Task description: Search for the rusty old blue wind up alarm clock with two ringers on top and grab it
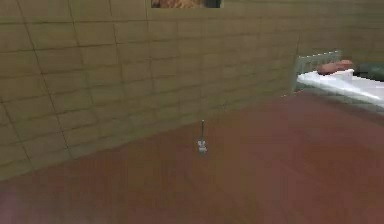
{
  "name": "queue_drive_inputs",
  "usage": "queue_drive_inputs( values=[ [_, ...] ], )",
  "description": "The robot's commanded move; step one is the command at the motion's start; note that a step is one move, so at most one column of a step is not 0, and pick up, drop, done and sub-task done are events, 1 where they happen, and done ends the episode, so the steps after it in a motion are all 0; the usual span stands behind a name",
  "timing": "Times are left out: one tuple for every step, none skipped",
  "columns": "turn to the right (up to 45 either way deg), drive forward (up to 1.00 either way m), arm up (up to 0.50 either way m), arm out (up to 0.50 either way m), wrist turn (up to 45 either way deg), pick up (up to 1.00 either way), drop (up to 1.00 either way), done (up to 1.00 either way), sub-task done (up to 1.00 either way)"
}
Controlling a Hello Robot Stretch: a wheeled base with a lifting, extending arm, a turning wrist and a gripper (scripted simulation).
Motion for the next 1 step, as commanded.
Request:
queue_drive_inputs(
  values=[
    [45.0, 0.0, 0.0, 0.0, 0.0, 0.0, 0.0, 0.0, 0.0]
  ],
)
